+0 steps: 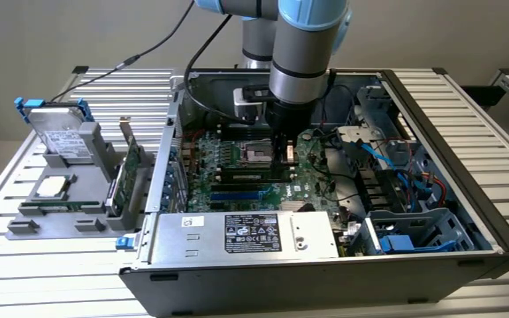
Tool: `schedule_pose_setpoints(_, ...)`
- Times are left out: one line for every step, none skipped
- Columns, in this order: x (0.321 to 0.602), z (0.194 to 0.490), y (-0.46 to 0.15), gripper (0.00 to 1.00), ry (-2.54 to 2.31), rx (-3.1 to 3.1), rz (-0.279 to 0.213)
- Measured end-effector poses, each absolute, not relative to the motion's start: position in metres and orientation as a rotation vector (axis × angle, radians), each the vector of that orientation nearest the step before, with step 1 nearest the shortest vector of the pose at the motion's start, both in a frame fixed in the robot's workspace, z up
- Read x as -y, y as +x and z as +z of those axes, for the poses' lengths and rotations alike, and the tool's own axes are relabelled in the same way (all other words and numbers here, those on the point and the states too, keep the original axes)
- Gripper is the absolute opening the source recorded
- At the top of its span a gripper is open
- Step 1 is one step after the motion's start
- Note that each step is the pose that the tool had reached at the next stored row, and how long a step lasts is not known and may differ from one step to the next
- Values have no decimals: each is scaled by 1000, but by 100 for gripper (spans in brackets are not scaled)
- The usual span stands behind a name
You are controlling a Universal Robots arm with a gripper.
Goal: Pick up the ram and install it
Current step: 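Press down the ram until it locks into place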
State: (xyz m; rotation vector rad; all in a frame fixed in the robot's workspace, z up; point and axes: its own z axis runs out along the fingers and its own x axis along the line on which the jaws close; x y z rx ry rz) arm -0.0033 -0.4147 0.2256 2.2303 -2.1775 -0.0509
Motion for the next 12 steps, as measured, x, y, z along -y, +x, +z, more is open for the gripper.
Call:
schedule_pose_setpoints(415,226,-3,10,2231,2178,-52)
schedule_pose_setpoints(414,228,-3,10,2232,2179,-52)
schedule_pose_setpoints(415,230,-3,10,2231,2178,-52)
schedule_pose_setpoints(415,231,-3,10,2230,2178,-51)
schedule_pose_setpoints(415,232,-3,10,2231,2178,-51)
schedule_pose_setpoints(415,233,-4,10,2230,2178,-51)
schedule_pose_setpoints(415,233,-5,10,2230,2177,-51)
schedule_pose_setpoints(415,234,-6,10,2230,2178,-51)
schedule_pose_setpoints(415,234,-7,10,2230,2178,-51)
schedule_pose_setpoints(415,235,-9,10,2230,2177,-51)
schedule_pose_setpoints(415,235,-12,10,2231,2178,-51)
schedule_pose_setpoints(415,235,-14,10,2231,2178,-51)
